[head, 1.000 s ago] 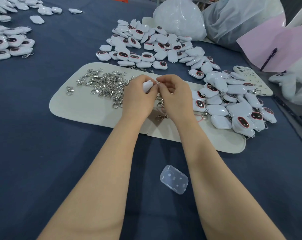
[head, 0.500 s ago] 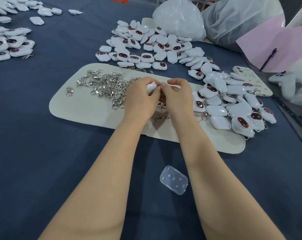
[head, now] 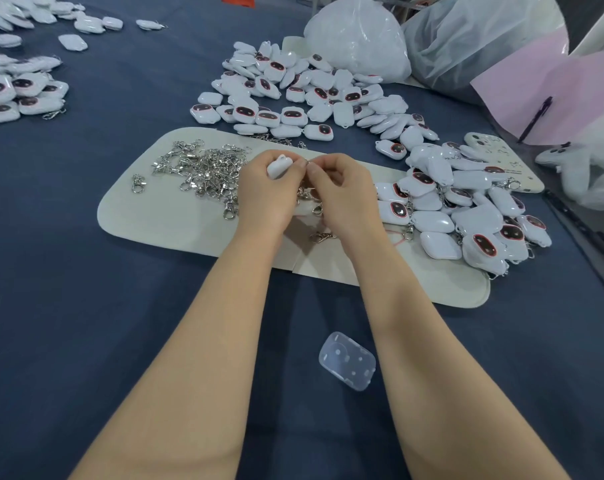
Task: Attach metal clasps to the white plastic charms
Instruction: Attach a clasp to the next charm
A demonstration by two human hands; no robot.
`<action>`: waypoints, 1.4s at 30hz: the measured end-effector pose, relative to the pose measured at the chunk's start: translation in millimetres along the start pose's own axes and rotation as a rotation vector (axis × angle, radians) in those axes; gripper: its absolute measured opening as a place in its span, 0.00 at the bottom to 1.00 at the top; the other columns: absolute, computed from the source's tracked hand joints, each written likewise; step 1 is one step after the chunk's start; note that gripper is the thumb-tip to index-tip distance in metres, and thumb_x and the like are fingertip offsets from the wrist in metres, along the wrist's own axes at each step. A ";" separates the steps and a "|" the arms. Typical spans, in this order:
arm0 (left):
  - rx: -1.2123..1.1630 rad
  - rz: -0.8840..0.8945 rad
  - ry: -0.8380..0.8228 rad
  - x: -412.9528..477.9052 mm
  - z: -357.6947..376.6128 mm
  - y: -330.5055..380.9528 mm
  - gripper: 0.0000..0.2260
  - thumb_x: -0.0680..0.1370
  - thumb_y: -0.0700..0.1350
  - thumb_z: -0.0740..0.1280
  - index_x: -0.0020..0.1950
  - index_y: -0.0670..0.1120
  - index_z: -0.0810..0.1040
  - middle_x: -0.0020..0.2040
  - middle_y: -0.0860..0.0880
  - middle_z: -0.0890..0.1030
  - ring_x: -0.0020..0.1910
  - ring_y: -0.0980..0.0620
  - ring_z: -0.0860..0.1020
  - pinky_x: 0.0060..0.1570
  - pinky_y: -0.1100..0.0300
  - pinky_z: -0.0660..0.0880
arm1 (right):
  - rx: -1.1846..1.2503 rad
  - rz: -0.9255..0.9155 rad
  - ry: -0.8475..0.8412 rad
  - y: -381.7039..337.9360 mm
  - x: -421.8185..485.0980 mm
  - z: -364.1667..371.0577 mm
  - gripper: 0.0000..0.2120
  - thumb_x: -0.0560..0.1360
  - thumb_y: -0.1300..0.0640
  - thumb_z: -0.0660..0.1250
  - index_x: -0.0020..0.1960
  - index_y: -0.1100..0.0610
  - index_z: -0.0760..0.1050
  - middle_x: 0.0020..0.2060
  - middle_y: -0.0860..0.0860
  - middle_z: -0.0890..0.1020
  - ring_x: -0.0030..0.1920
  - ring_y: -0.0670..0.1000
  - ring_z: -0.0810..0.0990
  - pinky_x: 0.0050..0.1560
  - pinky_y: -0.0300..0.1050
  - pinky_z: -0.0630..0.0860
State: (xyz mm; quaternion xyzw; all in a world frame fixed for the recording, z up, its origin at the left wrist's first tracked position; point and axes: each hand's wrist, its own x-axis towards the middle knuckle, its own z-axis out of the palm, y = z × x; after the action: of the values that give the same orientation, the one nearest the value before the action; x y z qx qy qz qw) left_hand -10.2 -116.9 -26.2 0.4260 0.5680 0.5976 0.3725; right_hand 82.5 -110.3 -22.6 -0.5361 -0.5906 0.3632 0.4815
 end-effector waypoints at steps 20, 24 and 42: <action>0.121 0.053 0.001 0.7 0.6 -0.8 0.04 0.75 0.42 0.68 0.41 0.47 0.79 0.34 0.56 0.77 0.34 0.57 0.74 0.40 0.62 0.70 | -0.193 -0.172 0.087 8.3 -0.9 1.9 0.03 0.76 0.61 0.65 0.47 0.53 0.73 0.40 0.43 0.77 0.41 0.39 0.75 0.43 0.26 0.69; 0.065 0.016 -0.013 0.8 1.2 -0.3 0.05 0.75 0.42 0.68 0.39 0.48 0.79 0.33 0.54 0.77 0.33 0.56 0.74 0.39 0.61 0.70 | -0.155 -0.175 0.090 7.6 -0.9 0.8 0.07 0.76 0.62 0.64 0.54 0.55 0.73 0.47 0.44 0.77 0.51 0.42 0.75 0.54 0.37 0.73; 0.369 0.245 0.063 -2.5 2.9 -2.5 0.05 0.77 0.43 0.66 0.45 0.44 0.79 0.39 0.53 0.77 0.40 0.54 0.74 0.39 0.65 0.66 | -0.225 -0.224 0.196 4.3 -1.9 3.0 0.02 0.75 0.62 0.65 0.47 0.59 0.76 0.43 0.51 0.81 0.42 0.47 0.77 0.47 0.37 0.74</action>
State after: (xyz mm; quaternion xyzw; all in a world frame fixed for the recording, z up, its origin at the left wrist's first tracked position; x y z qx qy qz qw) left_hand -6.7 -117.9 -28.9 0.5339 0.6229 0.5375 0.1949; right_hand 80.8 -111.2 -27.8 -0.5503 -0.6338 0.1849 0.5112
